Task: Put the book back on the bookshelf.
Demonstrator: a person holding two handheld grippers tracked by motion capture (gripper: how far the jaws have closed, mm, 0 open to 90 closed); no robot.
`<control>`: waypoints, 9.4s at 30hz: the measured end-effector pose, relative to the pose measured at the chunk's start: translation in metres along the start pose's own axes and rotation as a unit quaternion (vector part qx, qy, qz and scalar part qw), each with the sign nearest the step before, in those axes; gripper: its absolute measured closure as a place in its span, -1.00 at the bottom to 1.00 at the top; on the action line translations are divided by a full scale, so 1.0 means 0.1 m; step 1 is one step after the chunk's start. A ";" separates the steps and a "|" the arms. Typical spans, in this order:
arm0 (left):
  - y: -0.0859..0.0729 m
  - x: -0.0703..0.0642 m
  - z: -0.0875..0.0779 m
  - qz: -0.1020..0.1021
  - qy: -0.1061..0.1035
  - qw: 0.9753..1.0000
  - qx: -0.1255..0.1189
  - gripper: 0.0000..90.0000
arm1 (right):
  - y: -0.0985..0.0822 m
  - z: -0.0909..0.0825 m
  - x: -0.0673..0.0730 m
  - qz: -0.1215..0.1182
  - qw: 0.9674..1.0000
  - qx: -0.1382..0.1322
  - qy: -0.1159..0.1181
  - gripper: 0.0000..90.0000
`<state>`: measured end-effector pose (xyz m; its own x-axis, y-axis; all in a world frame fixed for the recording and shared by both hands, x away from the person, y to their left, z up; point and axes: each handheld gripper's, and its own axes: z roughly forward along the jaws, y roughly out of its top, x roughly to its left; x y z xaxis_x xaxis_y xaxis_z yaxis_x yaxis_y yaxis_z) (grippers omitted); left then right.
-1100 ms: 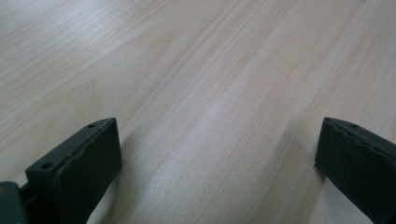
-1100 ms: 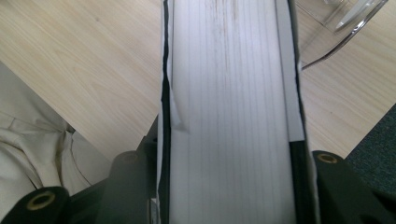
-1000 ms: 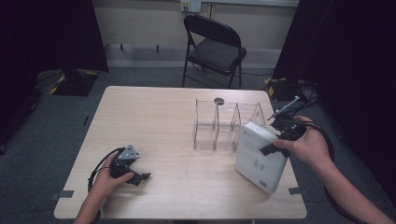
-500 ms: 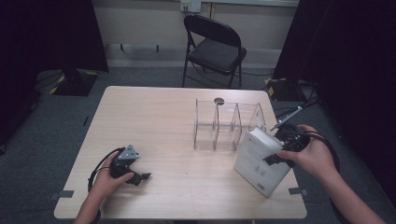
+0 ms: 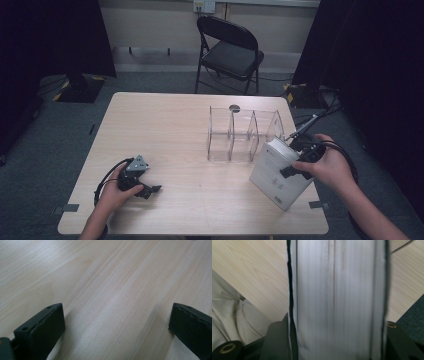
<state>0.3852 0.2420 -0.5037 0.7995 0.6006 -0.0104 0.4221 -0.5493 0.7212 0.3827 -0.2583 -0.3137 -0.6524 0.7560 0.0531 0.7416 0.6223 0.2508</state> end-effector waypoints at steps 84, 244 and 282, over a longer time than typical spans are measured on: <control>0.00 0.01 0.00 0.002 -0.004 1.000 0.002 -1.00 | 0.63 -0.21 -0.35 0.122 0.992 0.009 -0.037 0.18; 0.00 0.01 -0.01 0.005 -0.003 1.000 0.001 -1.00 | 1.42 0.13 -0.79 0.250 0.966 0.000 -0.069 0.18; 0.00 0.01 -0.01 0.005 -0.003 1.000 0.001 -1.00 | 1.38 0.26 -0.83 0.244 0.967 -0.003 -0.070 0.16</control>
<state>0.3856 0.2430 -0.5032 0.8066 0.5911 -0.0082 0.4153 -0.5566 0.7195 0.5435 -0.2295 -0.3088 -0.1974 0.9797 0.0361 0.9545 0.1836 0.2351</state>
